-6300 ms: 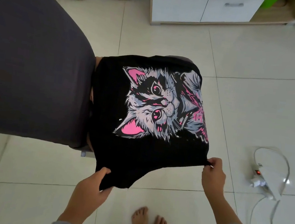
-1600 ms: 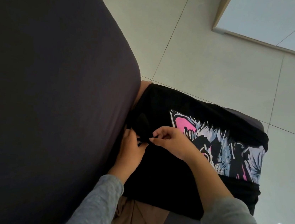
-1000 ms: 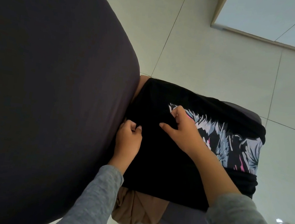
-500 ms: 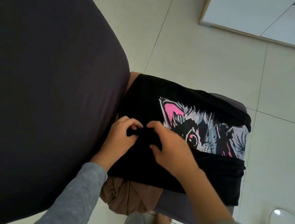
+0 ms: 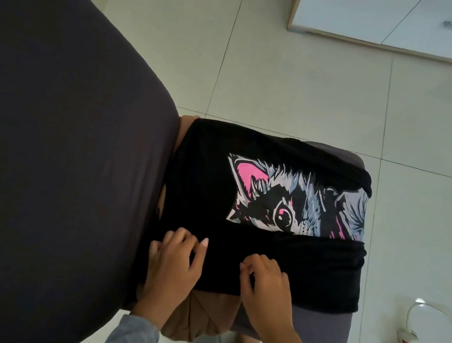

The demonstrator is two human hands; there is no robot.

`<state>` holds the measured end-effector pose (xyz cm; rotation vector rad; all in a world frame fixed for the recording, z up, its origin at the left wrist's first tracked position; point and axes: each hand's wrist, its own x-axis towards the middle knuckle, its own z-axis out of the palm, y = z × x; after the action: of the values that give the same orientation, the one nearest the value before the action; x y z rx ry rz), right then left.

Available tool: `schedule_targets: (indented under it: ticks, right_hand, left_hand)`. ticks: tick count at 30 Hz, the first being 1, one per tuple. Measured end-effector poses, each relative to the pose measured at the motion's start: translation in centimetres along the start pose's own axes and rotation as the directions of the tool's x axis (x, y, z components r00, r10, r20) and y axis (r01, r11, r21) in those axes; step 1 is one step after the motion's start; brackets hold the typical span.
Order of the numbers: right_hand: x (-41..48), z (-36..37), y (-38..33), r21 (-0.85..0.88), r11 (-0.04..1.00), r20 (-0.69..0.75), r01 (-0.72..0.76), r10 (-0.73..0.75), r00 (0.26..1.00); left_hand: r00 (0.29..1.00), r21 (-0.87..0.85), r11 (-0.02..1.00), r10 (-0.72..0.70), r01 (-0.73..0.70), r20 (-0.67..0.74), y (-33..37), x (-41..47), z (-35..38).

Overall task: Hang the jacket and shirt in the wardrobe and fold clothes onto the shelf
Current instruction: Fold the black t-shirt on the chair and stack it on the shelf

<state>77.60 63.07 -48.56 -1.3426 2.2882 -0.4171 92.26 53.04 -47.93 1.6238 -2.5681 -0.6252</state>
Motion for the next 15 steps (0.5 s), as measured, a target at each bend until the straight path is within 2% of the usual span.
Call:
schedule_targets:
  ticks: [2, 6, 12, 15]
  right_hand:
    - [0.4, -0.7, 1.1, -0.014, 0.997, -0.030, -0.082, 0.081, 0.996]
    - [2.7, -2.7, 3.4, 0.040, 0.977, -0.108, -0.209, 0.212, 0.971]
    - [8.6, -5.9, 6.0, 0.155, 0.934, -0.096, -0.323, 0.340, 0.936]
    - [12.4, -7.6, 7.4, 0.223, 0.907, -0.148, -0.358, 0.394, 0.907]
  left_hand:
    - [0.998, -0.009, 0.999, -0.047, 0.046, -0.043, -0.2, 0.9, -0.3]
    - [0.995, -0.043, 0.999, -0.013, 0.008, -0.100, 0.8, 3.8, -1.0]
    - [0.987, -0.096, 0.984, 0.155, -0.151, 0.036, 6.1, 9.9, 0.3]
    - [0.964, -0.169, 0.958, 0.249, -0.231, 0.096, 9.6, 13.4, 1.2]
